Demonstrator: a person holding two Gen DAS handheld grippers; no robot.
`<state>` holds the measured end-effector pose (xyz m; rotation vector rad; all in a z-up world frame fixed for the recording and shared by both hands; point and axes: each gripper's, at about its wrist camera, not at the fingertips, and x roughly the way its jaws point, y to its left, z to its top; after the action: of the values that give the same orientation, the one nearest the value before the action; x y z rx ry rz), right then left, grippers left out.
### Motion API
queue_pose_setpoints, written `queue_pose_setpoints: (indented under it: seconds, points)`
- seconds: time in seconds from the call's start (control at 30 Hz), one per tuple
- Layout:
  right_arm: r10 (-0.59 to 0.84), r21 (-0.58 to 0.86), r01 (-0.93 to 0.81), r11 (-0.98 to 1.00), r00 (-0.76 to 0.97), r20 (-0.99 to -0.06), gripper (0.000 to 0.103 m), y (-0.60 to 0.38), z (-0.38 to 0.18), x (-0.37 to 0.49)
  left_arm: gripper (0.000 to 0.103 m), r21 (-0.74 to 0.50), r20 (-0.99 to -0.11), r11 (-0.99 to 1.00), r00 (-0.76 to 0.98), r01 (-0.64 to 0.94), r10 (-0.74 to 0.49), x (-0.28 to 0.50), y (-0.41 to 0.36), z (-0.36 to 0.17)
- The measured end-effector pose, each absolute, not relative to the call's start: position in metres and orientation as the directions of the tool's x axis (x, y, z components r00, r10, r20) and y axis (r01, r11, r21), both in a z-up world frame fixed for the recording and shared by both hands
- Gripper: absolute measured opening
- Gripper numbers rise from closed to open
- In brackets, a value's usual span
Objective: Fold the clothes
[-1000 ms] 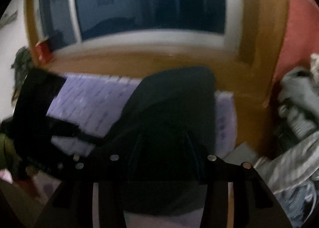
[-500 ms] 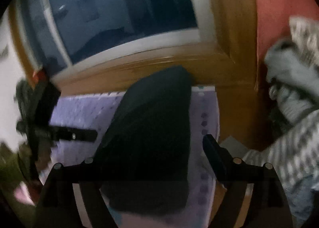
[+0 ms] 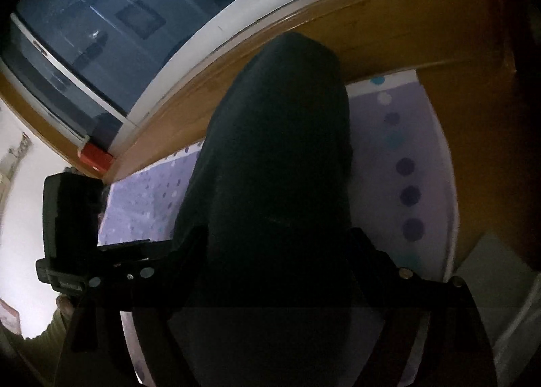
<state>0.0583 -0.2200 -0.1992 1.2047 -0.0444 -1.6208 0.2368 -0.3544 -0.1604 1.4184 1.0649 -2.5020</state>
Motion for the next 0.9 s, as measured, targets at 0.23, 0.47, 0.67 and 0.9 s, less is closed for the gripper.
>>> queue_pose_setpoints:
  seconds: [0.23, 0.47, 0.67, 0.9]
  points:
    - [-0.742, 0.547, 0.735, -0.401, 0.089, -0.664, 0.089, -0.227, -0.201, 0.06, 0.075, -0.5, -0.796, -0.758, -0.567, 0.419, 0.212, 0.235, -0.348, -0.16]
    - [-0.747, 0.537, 0.749, -0.389, 0.084, -0.659, 0.09, -0.227, -0.2, 0.063, 0.077, -0.506, -0.791, -0.745, -0.578, 0.435, 0.2, 0.233, -0.343, -0.16]
    - [-0.747, 0.526, 0.755, -0.392, 0.073, -0.661, 0.09, -0.228, -0.199, 0.065, 0.078, -0.505, -0.784, -0.746, -0.592, 0.435, 0.185, 0.234, -0.34, -0.162]
    - [-0.748, 0.505, 0.76, -0.409, 0.038, -0.663, 0.074, -0.224, -0.197, 0.069, 0.075, -0.513, -0.76, -0.758, -0.624, 0.402, 0.183, 0.234, -0.338, -0.163]
